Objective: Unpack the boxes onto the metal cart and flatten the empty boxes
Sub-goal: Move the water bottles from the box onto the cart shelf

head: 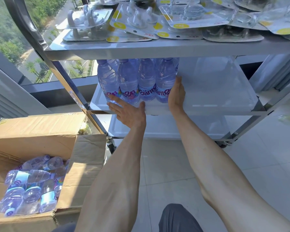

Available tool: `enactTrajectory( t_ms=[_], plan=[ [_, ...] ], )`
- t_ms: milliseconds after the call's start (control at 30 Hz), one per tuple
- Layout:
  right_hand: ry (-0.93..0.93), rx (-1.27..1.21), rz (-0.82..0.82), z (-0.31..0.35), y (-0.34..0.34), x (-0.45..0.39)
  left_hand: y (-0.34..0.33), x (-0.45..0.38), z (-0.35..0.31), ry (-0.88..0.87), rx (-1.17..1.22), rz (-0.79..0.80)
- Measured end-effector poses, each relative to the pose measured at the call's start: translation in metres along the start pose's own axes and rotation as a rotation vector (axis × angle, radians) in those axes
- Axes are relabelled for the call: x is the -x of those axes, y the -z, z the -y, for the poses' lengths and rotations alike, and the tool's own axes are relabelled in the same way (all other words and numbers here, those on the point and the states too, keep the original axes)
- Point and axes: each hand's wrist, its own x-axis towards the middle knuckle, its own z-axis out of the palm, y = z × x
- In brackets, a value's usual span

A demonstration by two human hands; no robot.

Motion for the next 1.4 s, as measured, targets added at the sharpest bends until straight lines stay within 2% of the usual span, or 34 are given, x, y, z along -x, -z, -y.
enactTrajectory(
  t_ms=[100,200,400,500,567,767,900,1033,1133,1267,1400],
  plan=[
    [0.098,0.002,-0.125,-0.004,0.003,0.008,0.002,0.002,0.0,0.002,-0.017,0.013],
    [0.208,0.012,-0.132,-0.008,0.009,0.015,0.005,0.003,0.0,-0.003,-0.039,0.041],
    [0.21,0.17,-0.284,-0.018,0.011,0.052,0.038,0.011,0.027,-0.121,-0.155,0.081],
    [0.33,0.328,-0.404,-0.021,0.008,0.089,0.066,0.019,0.052,-0.105,-0.207,0.064],
    [0.351,0.382,-0.4,-0.029,0.001,0.119,0.089,0.028,0.066,-0.1,-0.231,0.072],
    [0.15,0.386,-0.09,-0.036,-0.037,0.215,0.16,0.039,0.106,-0.123,-0.21,0.01],
    [0.165,0.401,0.083,-0.033,-0.071,0.267,0.206,0.034,0.144,-0.086,-0.134,-0.03],
    [0.181,0.39,0.259,-0.03,-0.132,0.307,0.245,0.0,0.191,0.152,-0.142,-0.031],
    [0.164,0.463,0.455,-0.035,-0.192,0.329,0.264,-0.036,0.239,0.306,-0.177,-0.016],
    [-0.026,0.646,0.784,-0.074,-0.275,0.348,0.279,-0.097,0.303,0.511,-0.209,0.028],
    [-0.276,0.936,0.827,-0.154,-0.322,0.352,0.27,-0.149,0.356,0.6,-0.345,0.167]
  ],
)
